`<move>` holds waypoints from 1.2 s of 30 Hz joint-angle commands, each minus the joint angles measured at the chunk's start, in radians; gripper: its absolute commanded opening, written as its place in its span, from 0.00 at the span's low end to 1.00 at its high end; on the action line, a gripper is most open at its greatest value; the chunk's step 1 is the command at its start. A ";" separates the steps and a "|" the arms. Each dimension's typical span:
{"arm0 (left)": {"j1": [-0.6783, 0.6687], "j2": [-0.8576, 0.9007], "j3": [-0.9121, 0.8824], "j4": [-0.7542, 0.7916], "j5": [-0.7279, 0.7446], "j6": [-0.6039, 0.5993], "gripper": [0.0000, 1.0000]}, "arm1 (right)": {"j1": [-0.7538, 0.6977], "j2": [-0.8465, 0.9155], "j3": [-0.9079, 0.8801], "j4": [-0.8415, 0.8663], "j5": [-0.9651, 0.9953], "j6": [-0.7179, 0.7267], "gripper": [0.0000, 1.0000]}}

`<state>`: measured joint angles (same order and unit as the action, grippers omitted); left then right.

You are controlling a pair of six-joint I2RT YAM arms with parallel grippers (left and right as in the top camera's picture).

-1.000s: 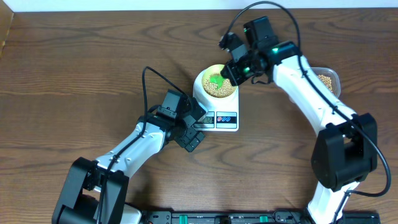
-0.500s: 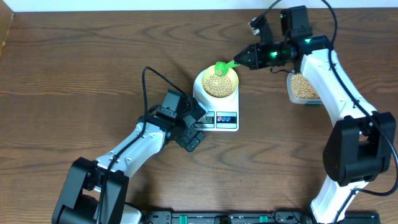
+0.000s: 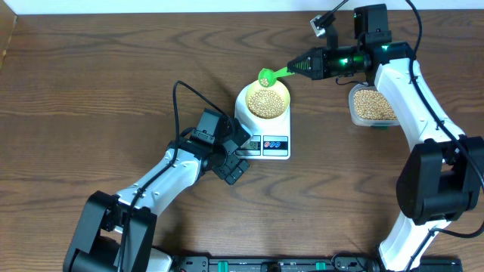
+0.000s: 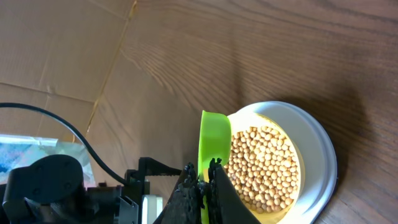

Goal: Scoop item into bowl and weigh 50g on scale

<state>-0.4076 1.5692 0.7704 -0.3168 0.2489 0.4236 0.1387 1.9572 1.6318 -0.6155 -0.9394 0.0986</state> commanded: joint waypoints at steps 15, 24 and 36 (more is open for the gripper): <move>0.003 0.013 -0.002 -0.003 -0.006 0.013 0.98 | -0.003 -0.013 0.010 0.018 -0.007 -0.010 0.01; 0.003 0.013 -0.002 -0.003 -0.006 0.013 0.98 | -0.003 -0.013 0.010 0.021 -0.006 -0.010 0.01; 0.003 0.013 -0.002 -0.003 -0.006 0.013 0.98 | 0.007 -0.013 0.010 -0.116 0.173 -0.048 0.01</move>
<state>-0.4076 1.5692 0.7704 -0.3168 0.2489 0.4236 0.1398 1.9572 1.6318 -0.7036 -0.8795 0.0921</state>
